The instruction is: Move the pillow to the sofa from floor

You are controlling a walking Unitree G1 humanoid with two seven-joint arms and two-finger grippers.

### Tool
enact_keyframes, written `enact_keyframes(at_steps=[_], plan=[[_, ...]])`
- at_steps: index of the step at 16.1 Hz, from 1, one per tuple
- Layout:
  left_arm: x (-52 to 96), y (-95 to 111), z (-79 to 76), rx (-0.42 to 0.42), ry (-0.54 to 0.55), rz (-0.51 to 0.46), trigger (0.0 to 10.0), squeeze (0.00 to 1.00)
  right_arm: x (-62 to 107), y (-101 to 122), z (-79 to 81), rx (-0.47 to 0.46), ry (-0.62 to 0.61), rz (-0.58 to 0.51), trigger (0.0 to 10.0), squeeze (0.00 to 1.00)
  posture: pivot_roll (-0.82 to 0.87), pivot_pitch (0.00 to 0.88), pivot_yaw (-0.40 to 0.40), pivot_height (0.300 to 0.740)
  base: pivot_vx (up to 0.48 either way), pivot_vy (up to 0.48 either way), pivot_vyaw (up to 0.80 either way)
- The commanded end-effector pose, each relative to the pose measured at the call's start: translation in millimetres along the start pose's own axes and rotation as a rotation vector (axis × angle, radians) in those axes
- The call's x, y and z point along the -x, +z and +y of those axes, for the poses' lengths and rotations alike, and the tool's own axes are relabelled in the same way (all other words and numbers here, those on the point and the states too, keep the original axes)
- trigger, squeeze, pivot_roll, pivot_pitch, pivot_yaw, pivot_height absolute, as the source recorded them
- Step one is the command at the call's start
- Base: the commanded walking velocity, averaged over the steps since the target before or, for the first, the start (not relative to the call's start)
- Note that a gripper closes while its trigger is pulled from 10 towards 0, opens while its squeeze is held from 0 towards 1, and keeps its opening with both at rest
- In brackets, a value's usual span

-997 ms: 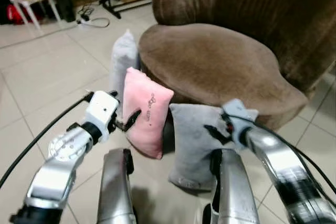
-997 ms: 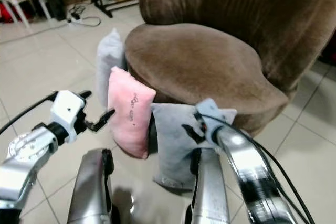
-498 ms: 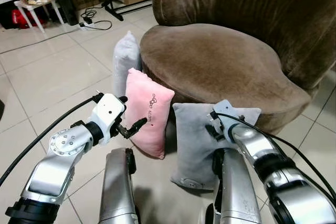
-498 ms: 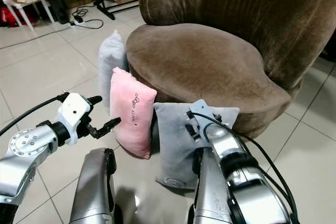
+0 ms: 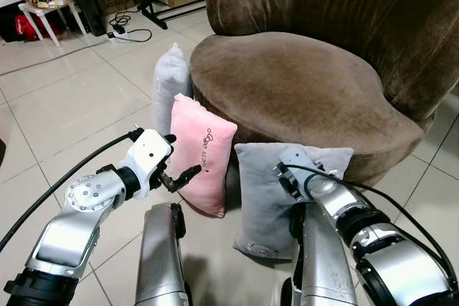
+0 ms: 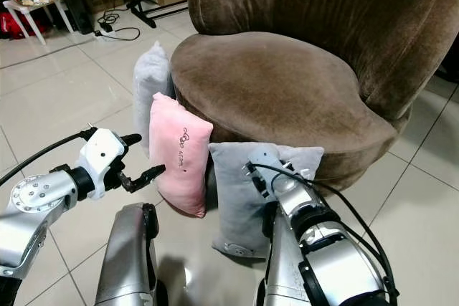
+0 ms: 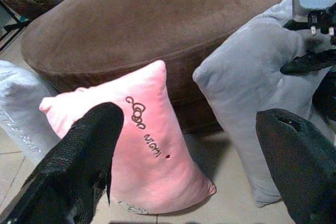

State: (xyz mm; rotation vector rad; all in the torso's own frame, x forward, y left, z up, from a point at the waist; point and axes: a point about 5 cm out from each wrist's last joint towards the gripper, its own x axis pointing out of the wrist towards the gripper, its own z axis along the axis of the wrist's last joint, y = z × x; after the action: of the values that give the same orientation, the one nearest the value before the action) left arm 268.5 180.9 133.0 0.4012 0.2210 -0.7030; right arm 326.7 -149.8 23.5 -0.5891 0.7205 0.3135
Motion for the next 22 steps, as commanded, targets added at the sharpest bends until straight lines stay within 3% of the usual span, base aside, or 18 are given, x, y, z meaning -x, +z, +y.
enact_keyframes(at_steps=[1, 18, 22], plan=[[1.3, 1.9, 1.1, -0.002, -0.014, 0.004, 10.0, 0.0, -0.8, -6.5, 1.6, -0.013, -0.001, 0.033, 0.0, 0.0, -0.02, 0.0, 0.071, 0.427, 0.0, 0.0, 0.0], [3.0, 0.4, 0.6, -0.01, -0.015, 0.017, 10.0, 0.0, -2.8, 1.5, 17.2, 0.004, 0.046, -0.05, 0.0, 0.0, -0.03, 0.0, 0.067, 0.427, 0.0, 0.0, 0.0], [2.4, 0.3, 0.0, -0.008, -0.013, 0.015, 10.0, 0.0, -2.0, 9.3, 27.5, -0.008, 0.119, -0.144, 0.0, 0.0, -0.03, 0.0, 0.064, 0.427, 0.0, 0.0, 0.0]])
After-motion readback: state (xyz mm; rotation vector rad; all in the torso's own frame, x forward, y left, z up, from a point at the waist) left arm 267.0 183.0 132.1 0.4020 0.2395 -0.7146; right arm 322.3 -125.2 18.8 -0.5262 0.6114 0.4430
